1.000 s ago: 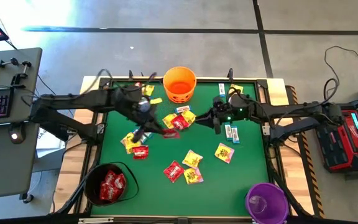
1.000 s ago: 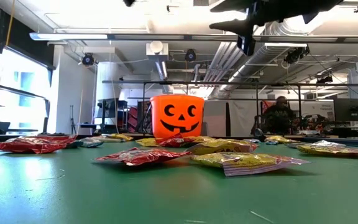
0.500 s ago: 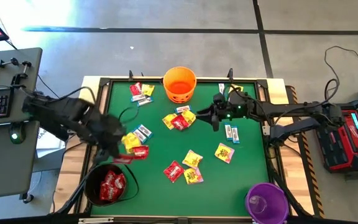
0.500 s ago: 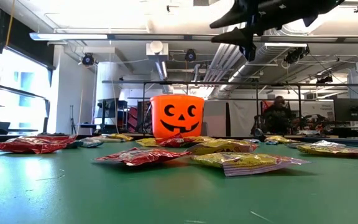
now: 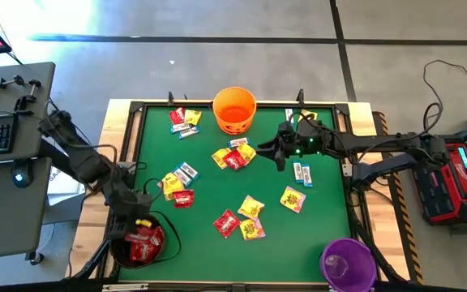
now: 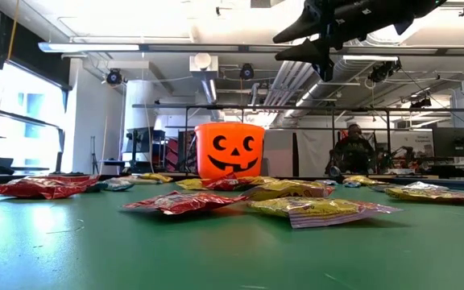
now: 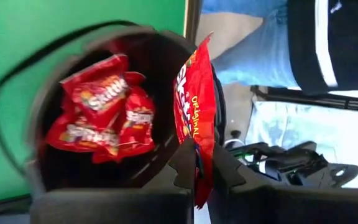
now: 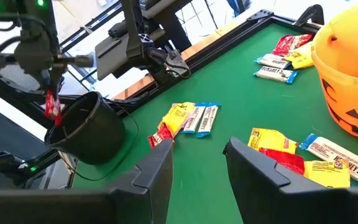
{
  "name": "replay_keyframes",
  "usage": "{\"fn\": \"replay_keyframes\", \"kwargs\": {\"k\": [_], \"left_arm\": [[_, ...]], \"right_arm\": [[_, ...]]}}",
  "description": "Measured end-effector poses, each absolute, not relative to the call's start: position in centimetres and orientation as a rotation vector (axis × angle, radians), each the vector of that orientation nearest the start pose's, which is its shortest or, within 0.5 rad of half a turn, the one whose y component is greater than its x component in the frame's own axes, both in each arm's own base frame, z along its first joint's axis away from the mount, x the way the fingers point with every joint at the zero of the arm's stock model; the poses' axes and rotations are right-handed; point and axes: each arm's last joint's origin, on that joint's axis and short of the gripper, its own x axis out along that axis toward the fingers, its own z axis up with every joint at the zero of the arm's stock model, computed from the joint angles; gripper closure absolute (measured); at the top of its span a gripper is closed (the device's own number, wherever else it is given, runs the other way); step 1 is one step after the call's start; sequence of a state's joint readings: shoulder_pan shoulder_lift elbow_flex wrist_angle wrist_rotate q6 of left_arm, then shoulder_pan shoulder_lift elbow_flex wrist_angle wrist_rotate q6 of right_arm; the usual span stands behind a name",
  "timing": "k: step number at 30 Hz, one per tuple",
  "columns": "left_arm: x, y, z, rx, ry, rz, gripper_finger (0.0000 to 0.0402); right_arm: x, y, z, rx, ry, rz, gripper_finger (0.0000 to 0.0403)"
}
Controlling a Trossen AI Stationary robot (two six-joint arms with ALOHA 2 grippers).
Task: Sort candy by brand, put in halloween buckets
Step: Put the red candy into the black bucket
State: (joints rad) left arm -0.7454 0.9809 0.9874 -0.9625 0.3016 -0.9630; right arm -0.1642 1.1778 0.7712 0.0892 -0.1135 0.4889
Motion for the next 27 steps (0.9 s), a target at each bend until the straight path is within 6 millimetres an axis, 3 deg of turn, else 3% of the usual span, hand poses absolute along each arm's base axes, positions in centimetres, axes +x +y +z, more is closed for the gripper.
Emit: {"fn": "replay_keyframes", "kwargs": {"k": [6,13,27], "left_arm": [[11.5,-13.8,28.5,-0.572,1.390,-0.421,0.0399],[11.4,-14.3,28.4,-0.571,1.378,-0.444,0.0396],[11.4,-14.3,28.4,-0.611,1.392,-0.409,0.0310]], "right_arm": [[25.6,-3.9,27.5,0.527,0.298,-0.134,0.0265],[25.6,-3.9,27.5,0.528,0.299,-0.135,0.0265],[25.5,-4.0,27.2,0.507,0.324,-0.166,0.0265]]}}
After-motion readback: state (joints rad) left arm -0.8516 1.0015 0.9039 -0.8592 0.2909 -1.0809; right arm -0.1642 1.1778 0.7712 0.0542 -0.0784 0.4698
